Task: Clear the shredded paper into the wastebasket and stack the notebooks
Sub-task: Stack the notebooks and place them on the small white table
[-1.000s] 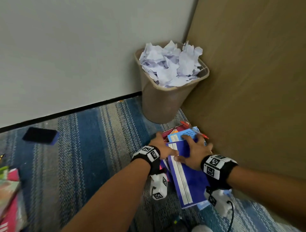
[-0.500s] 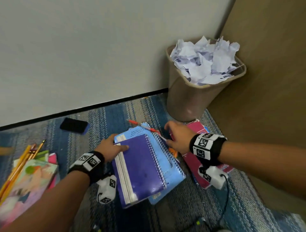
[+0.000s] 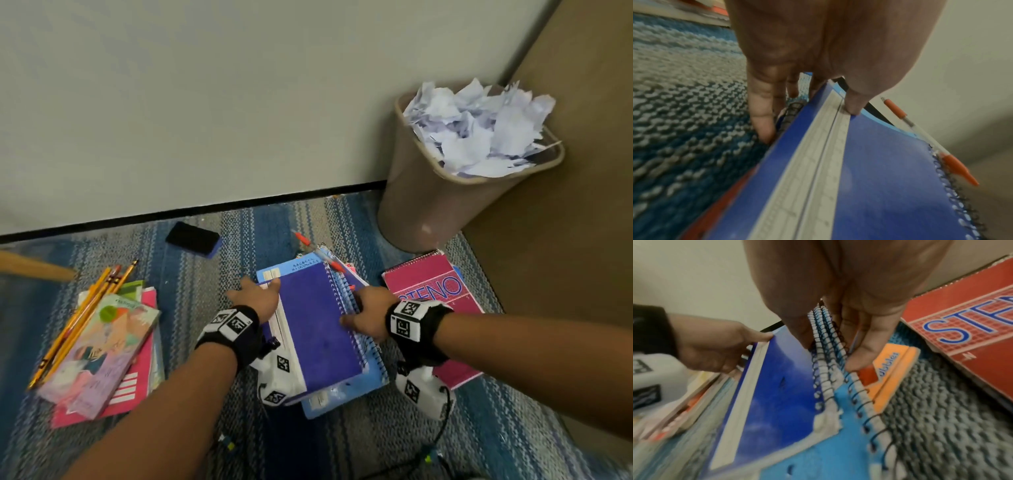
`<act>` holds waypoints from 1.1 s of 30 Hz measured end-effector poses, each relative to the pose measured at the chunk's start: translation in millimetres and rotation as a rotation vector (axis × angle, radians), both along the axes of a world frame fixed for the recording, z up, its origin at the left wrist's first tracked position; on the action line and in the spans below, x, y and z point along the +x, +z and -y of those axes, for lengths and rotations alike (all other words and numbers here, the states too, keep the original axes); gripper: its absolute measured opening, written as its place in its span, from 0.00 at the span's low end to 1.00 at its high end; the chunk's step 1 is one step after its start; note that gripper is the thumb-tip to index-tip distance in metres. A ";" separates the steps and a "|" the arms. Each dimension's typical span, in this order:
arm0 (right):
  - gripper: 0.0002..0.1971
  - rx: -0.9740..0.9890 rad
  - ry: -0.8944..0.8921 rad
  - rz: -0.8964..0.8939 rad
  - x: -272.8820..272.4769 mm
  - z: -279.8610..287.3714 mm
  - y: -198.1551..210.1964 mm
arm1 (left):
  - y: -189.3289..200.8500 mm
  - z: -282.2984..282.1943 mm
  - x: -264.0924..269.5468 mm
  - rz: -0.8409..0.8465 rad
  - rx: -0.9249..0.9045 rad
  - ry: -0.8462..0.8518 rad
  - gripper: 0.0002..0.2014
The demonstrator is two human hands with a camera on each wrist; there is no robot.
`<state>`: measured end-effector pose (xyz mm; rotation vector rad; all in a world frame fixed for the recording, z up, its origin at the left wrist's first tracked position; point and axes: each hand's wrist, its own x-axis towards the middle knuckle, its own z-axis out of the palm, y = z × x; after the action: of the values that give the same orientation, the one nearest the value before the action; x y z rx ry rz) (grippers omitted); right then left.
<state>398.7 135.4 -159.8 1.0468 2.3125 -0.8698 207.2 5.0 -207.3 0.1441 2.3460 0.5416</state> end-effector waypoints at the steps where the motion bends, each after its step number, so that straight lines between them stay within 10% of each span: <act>1: 0.14 0.045 0.029 -0.040 -3.7 -1.7 3.5 | -3.9 1.6 -7.7 -0.009 0.017 0.021 0.46; 5: 0.15 -0.001 -0.021 -0.193 -16.7 -9.4 22.3 | -23.1 8.3 -36.7 -0.038 0.051 0.097 0.55; 11: 0.08 -0.460 -0.323 -0.514 -13.3 -11.9 36.2 | 28.1 12.1 -25.0 -0.190 0.195 0.111 0.31; 21: 0.11 0.263 -0.043 -0.074 5.5 -35.8 29.0 | 47.2 18.3 -25.6 -0.256 0.372 0.075 0.13; 33: 0.08 -0.194 -0.261 -0.136 35.1 -11.4 12.2 | 39.7 -16.8 26.8 0.022 0.471 0.063 0.06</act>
<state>433.8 146.8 -147.5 1.2540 2.1736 -1.2752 234.0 21.8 -167.5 0.2791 2.1684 1.1147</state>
